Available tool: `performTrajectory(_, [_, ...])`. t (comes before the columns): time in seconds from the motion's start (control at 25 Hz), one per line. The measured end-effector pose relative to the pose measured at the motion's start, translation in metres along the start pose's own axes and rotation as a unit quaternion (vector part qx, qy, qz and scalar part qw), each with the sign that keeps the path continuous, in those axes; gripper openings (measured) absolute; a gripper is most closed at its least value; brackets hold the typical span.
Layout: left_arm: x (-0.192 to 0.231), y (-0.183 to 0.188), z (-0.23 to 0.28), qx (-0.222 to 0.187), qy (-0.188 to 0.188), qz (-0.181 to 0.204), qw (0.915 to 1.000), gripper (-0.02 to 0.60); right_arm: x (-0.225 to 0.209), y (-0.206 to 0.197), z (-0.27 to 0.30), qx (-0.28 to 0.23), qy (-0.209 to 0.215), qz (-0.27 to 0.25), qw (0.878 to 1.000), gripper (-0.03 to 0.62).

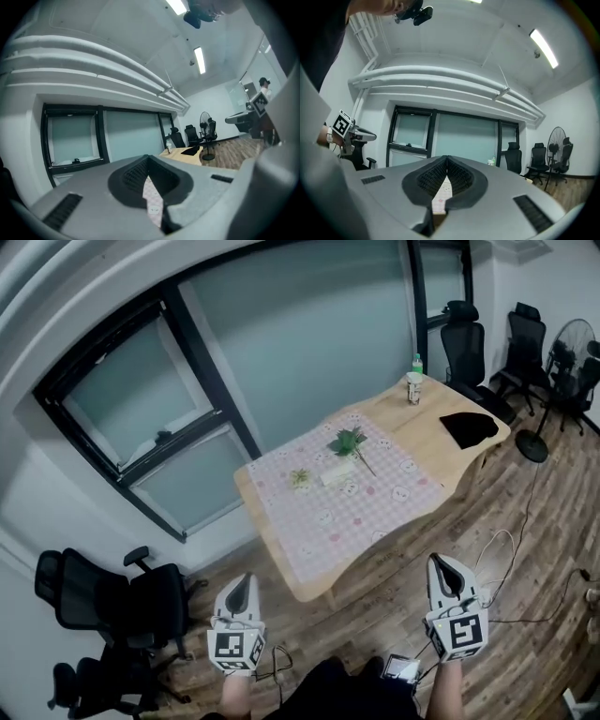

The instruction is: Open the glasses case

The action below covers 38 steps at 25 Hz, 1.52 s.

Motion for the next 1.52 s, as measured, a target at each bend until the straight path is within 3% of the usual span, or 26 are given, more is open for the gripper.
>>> performTrajectory(0.08, [0.008,-0.005,0.001,0.015,0.01,0.014,0.9997,-0.002,-0.003,-0.014,0.0,0.013,-0.011,0.019,1.0,0.017])
performTrajectory(0.2, [0.017,-0.015,0.02,0.027,0.025,0.004,0.9993,-0.002,-0.015,-0.026,0.013,0.041,-0.014,0.029,0.999,0.017])
performTrajectory(0.32, [0.023,-0.03,0.062,0.021,0.033,-0.003,0.9992,-0.002,-0.03,-0.042,0.052,0.066,-0.021,0.034,0.997,0.017])
performTrajectory(0.44, [0.032,-0.046,0.115,0.01,0.029,-0.03,0.9991,-0.002,-0.04,-0.044,0.102,0.06,-0.013,0.028,0.998,0.017])
performTrajectory(0.56, [0.039,-0.047,0.18,-0.005,0.004,-0.054,0.9985,-0.002,-0.05,-0.033,0.165,0.051,0.007,0.002,0.999,0.017])
performTrajectory(0.72, [0.06,-0.046,0.244,-0.021,-0.018,-0.043,0.9987,-0.002,-0.049,-0.024,0.245,0.037,0.035,-0.015,0.999,0.017])
performTrajectory(0.84, [0.082,-0.052,0.271,-0.005,-0.002,-0.064,0.9979,-0.002,-0.043,-0.027,0.299,0.042,0.059,-0.009,0.997,0.017])
performTrajectory(1.04, [0.083,-0.063,0.297,0.01,0.024,-0.081,0.9964,-0.002,-0.051,-0.058,0.378,0.05,0.12,0.05,0.99,0.018])
performTrajectory(1.24, [0.08,-0.067,0.306,0.023,0.046,-0.096,0.9941,-0.002,-0.058,-0.079,0.42,0.056,0.149,0.059,0.986,0.018])
performTrajectory(1.28, [0.082,-0.067,0.309,0.025,0.048,-0.096,0.9939,-0.002,-0.057,-0.084,0.428,0.066,0.159,0.052,0.984,0.036])
performTrajectory(1.32, [0.084,-0.067,0.312,0.025,0.05,-0.098,0.9936,-0.002,-0.056,-0.088,0.435,0.078,0.169,0.041,0.982,0.167])
performTrajectory(1.36, [0.085,-0.066,0.315,0.024,0.051,-0.099,0.9935,-0.002,-0.057,-0.094,0.441,0.089,0.176,0.026,0.98,0.245])
performTrajectory(1.52, [0.087,-0.063,0.321,0.022,0.062,-0.088,0.994,-0.002,-0.061,-0.117,0.458,0.101,0.184,-0.028,0.977,0.242])
Point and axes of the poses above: the fingertips, and each gripper's own axes: z forward along the fingers, x to its left, y out of its top, the point moved 9 cm from there along -z, backward along the fingers, and after that the axes turned 6 degrees about -x, right-handed, at the moved point
